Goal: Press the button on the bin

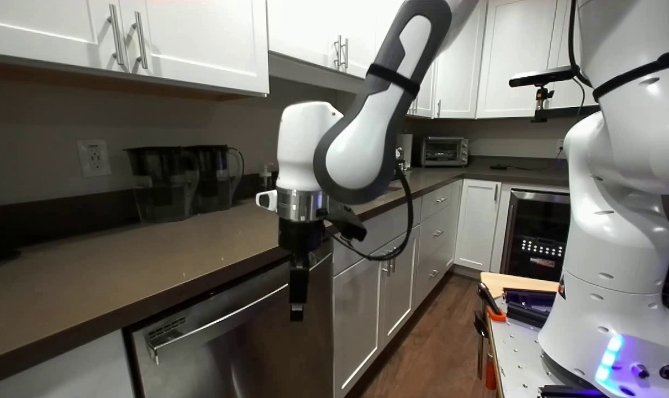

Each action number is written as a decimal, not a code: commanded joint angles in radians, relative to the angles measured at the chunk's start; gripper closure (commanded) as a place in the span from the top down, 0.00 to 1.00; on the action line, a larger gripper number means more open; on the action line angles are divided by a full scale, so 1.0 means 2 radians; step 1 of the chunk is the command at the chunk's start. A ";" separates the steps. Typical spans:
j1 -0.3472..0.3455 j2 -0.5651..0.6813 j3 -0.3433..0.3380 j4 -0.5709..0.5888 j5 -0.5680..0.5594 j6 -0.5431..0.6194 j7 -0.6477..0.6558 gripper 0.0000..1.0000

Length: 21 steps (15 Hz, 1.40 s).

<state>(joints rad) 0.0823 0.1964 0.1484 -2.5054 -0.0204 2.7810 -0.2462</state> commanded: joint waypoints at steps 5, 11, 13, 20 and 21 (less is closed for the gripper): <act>-0.044 0.183 0.054 0.060 0.009 0.128 -0.062 1.00; -0.051 0.308 0.053 0.187 -0.046 0.093 -0.062 1.00; -0.060 0.343 0.062 0.223 -0.048 0.079 -0.064 1.00; -0.062 0.400 0.074 0.278 -0.031 0.020 -0.052 1.00; -0.059 0.405 0.073 0.272 -0.031 0.031 -0.048 1.00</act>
<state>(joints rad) -0.0280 0.9748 0.2789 -1.9720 -0.0906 2.8460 -0.3516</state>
